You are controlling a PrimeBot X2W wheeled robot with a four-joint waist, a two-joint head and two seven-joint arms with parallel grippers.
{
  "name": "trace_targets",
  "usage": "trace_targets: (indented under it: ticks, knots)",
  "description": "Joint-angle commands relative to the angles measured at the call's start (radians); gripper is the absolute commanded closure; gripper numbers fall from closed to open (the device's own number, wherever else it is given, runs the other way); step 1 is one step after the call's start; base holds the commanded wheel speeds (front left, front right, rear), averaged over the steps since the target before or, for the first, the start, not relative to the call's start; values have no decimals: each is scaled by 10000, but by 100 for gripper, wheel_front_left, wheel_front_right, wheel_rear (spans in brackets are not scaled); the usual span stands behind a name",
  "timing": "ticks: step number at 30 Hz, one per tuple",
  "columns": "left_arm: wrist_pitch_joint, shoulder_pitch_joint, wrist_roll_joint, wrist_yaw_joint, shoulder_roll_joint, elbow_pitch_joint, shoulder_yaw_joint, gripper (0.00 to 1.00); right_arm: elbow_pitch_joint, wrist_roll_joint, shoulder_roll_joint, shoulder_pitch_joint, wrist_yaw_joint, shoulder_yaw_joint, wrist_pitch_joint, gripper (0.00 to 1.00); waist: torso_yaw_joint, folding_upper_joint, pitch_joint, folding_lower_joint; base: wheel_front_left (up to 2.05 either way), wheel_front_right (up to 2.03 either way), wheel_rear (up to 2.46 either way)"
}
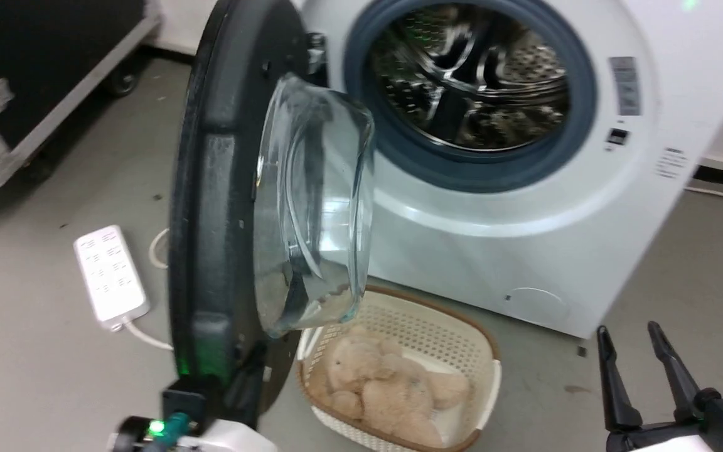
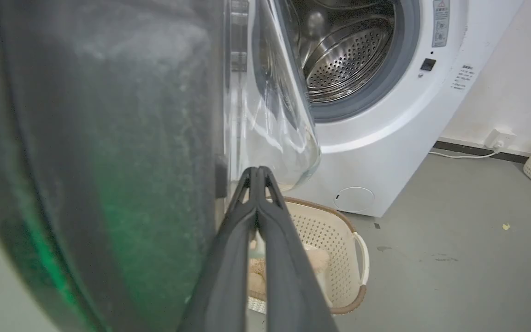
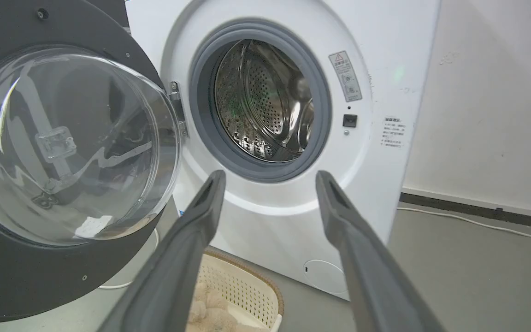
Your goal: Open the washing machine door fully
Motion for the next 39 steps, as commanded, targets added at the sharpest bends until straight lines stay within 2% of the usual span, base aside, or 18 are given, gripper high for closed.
trace_targets:
  ticks: [1,13,14,17,18,19,20,22,25,31,39]
  knots:
    - [64,29,-84,70,209,-76,227,100,-8,-13,24,79,6,46,-45,0,348,0,163,1,0,0,0]
    - [223,-787,-777,40,1667,101,2026,100,-170,-657,24,-471,6,222,-45,0,499,0,1617,1,0,0,0]
    - [213,-1103,-1028,-189,2222,513,2517,100,-254,-893,24,-657,6,221,-45,0,382,0,2064,1,0,0,0]
    - [48,-1405,-1272,-426,2779,1075,3026,100,-313,-1160,24,-805,6,268,-45,0,222,0,2426,1,0,0,0]
    - [-225,-1765,-1549,-471,3160,1633,3595,100,-342,-1307,24,-874,6,131,-45,0,118,0,2716,1,0,0,0]
    - [-225,-1765,-1549,-471,3160,1633,3595,100,-342,-1307,24,-874,6,131,-45,0,118,0,2716,1,0,0,0]
    - [-412,-2039,-1697,-529,3434,2089,3919,100,-377,-1338,24,-909,6,39,-45,0,59,0,2901,1,0,0,0]
    - [-592,-2358,-1776,-597,3634,2583,4087,100,-410,-1363,24,-920,6,-43,-45,0,37,0,3019,1,0,0,0]
    - [-868,-2859,-1782,-729,3901,3388,4164,100,-443,-1432,24,-914,6,-84,-45,0,-3,0,3137,1,0,0,0]
    - [-1538,-3445,-1759,-847,4036,4454,4190,100,-424,-1469,24,-941,6,-98,-45,0,-80,0,3067,1,0,0,0]
    - [-2279,-3387,-1196,-1023,3882,4235,3887,100,-378,-1452,24,-823,6,-161,-45,0,-330,0,2294,1,0,0,0]
